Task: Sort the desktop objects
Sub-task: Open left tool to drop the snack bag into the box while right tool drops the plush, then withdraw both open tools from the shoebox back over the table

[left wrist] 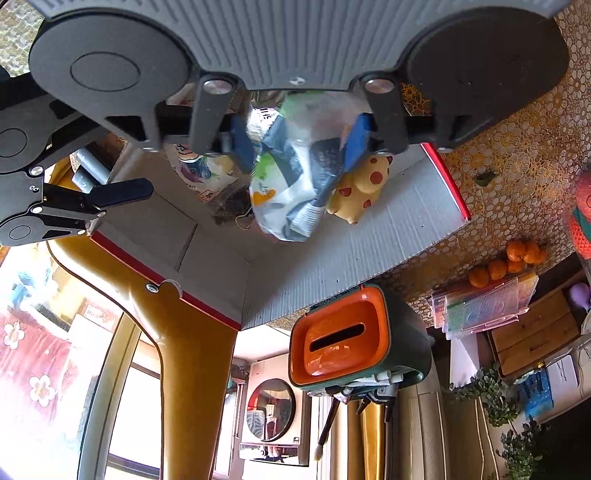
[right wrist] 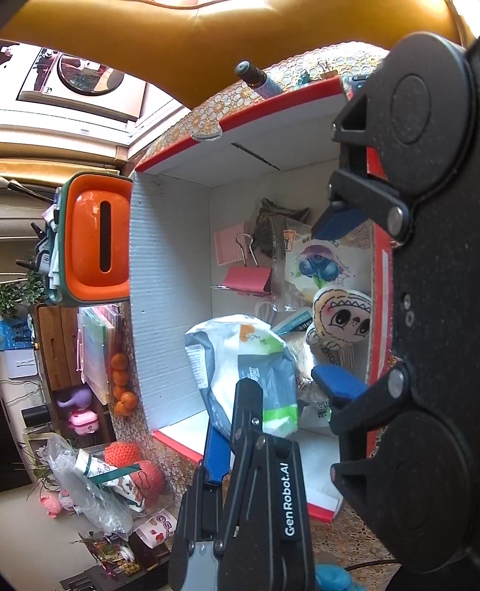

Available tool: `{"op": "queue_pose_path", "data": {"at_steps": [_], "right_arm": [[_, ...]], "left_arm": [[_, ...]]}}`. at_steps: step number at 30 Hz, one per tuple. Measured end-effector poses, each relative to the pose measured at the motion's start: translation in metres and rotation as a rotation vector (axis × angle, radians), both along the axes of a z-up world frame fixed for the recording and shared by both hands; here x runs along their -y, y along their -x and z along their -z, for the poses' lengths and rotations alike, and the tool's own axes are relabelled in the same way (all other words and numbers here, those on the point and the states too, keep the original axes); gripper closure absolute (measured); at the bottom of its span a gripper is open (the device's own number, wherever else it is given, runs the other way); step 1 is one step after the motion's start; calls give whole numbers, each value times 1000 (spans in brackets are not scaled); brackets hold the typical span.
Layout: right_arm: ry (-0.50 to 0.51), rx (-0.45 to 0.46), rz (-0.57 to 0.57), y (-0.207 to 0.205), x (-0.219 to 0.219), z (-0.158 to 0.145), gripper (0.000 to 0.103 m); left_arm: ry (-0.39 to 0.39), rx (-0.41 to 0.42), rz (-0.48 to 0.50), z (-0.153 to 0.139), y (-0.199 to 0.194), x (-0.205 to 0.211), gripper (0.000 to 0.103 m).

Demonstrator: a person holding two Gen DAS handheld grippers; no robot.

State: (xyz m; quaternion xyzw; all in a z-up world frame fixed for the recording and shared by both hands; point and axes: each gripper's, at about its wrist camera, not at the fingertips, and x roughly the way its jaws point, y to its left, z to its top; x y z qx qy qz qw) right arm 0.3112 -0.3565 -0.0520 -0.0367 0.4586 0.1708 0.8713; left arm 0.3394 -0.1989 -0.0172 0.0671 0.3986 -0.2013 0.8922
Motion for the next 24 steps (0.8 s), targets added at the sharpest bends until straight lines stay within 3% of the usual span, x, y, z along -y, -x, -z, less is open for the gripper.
{"op": "queue_pose_path", "data": {"at_steps": [5, 22, 24], "right_arm": [[-21, 30, -2, 14, 5, -14, 25], [-69, 156, -69, 72, 0, -50, 14], [-78, 172, -70, 78, 0, -53, 13]], "left_arm": [[9, 36, 24, -14, 20, -4, 32], [75, 82, -26, -43, 79, -30, 32], [74, 92, -31, -45, 85, -33, 27]]}}
